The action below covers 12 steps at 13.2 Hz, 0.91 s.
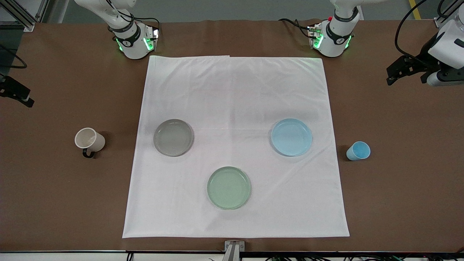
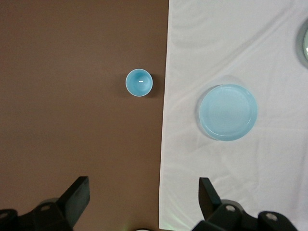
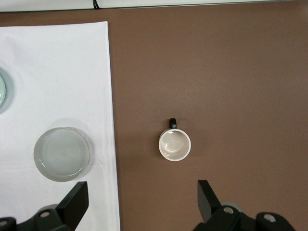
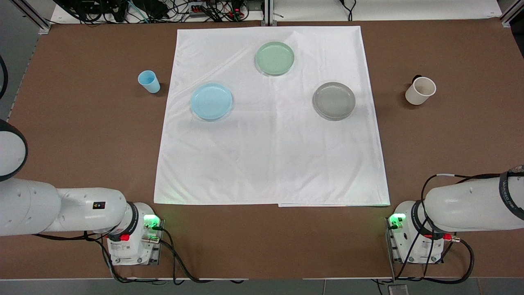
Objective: Place blue cup in blue plate and white mug in gray plate
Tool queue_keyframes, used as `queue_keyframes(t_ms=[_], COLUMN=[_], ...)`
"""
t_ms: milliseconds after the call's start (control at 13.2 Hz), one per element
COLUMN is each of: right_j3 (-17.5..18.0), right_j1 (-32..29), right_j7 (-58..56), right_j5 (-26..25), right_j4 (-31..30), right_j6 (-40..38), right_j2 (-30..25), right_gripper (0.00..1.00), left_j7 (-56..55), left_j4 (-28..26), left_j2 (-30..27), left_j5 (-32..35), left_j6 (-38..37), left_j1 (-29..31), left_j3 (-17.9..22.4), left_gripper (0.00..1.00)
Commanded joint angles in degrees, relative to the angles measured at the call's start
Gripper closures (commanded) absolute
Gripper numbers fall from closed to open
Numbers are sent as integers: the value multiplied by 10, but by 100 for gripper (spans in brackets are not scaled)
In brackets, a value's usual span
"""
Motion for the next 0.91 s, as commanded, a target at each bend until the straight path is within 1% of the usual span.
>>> queue_keyframes(t_ms=[0, 152, 303, 606, 833], right_j3=[1, 1, 0, 0, 0], right_j1=[1, 1, 0, 1, 1], right_j7=[11, 11, 11, 11, 10], right_j5=[-1, -1, -1, -1, -2], right_j4=[11, 11, 11, 10, 10], right_j6=[-8, -7, -7, -8, -7], right_j2=[5, 5, 5, 24, 40], right_gripper=[0, 0, 0, 0, 0], left_j7=[8, 2, 10, 2, 2], left_j4=[17, 21, 35, 31, 19], left_j2=[7, 9, 29, 37, 40], left_j5=[-12, -7, -3, -4, -4], left_j6=[-14, -13, -14, -14, -13], left_j1=[0, 0, 0, 0, 5], left_j3=[3, 3, 3, 3, 3], left_gripper=[0, 0, 0, 0, 0])
